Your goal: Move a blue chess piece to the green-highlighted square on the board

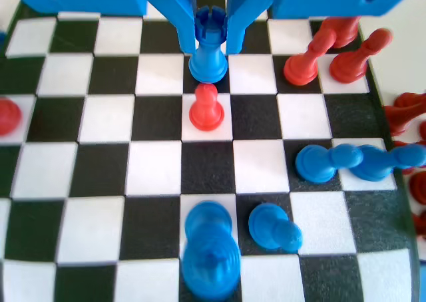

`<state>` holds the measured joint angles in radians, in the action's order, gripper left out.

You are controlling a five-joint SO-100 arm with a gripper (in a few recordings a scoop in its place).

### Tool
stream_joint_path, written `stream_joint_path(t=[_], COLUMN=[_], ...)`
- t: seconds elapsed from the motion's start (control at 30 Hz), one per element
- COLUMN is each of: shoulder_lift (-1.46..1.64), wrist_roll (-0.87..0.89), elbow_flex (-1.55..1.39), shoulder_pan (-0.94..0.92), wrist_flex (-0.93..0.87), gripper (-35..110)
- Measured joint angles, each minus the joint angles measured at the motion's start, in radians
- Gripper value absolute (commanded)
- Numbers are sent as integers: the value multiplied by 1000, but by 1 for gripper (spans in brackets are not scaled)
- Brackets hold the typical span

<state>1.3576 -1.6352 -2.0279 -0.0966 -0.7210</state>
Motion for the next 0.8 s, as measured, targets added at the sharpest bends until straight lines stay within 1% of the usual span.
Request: stream_joint_path(t=[0.13, 0.27, 0.5, 0.8], shoulder_lift=[0, -6, -75, -124], wrist_roll=[37, 71, 77, 71], elbow_flex=[86, 149, 199, 207], shoulder_pan=[11, 31, 25, 17], wrist_flex=[-81, -123, -129, -89], gripper=[1, 1, 1, 1])
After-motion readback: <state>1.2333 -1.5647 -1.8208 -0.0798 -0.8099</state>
